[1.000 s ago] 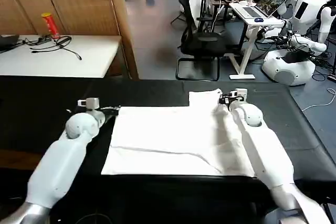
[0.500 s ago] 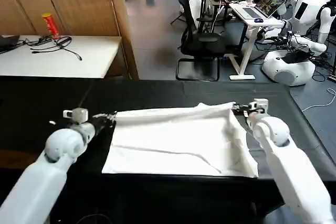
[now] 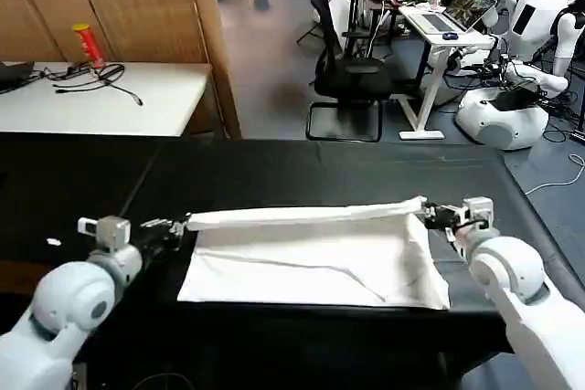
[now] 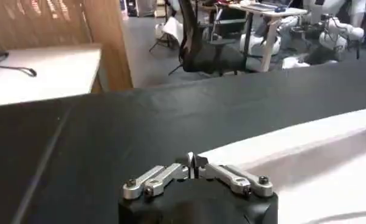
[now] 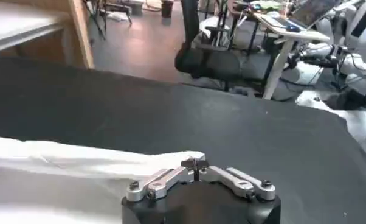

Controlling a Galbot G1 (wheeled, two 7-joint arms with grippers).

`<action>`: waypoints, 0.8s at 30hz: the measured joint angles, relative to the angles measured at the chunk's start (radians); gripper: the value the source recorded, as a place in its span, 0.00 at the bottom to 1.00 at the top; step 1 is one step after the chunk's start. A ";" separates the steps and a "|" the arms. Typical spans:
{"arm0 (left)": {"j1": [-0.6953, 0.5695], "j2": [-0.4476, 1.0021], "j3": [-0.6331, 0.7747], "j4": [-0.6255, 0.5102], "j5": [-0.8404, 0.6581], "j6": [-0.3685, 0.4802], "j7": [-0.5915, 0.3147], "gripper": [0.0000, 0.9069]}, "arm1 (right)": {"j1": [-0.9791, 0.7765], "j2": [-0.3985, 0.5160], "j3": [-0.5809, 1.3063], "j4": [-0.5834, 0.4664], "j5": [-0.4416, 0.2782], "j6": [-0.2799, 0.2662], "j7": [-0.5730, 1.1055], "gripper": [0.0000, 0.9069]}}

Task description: Fold and organize the clothes.

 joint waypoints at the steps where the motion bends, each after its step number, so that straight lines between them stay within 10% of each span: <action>1: 0.014 0.001 -0.007 -0.005 0.004 0.000 0.002 0.15 | -0.012 0.001 0.000 0.005 -0.004 0.000 -0.001 0.00; 19: 0.154 -0.038 -0.015 0.005 0.074 -0.001 0.023 0.16 | -0.115 0.034 0.017 0.036 -0.042 0.000 -0.018 0.00; 20: 0.154 -0.040 -0.013 0.008 0.078 -0.001 0.025 0.94 | -0.119 0.036 0.021 0.040 -0.042 0.000 -0.026 0.00; 21: 0.154 -0.042 -0.012 0.010 0.083 -0.001 0.030 0.97 | -0.124 0.036 0.026 0.046 -0.041 0.000 -0.036 0.81; 22: 0.155 -0.045 -0.011 0.010 0.087 -0.001 0.033 0.97 | -0.130 0.037 0.033 0.050 -0.041 0.000 -0.049 0.97; 24: 0.157 -0.053 -0.012 0.010 0.101 -0.001 0.037 0.97 | -0.144 0.035 0.047 0.065 -0.040 0.000 -0.075 0.97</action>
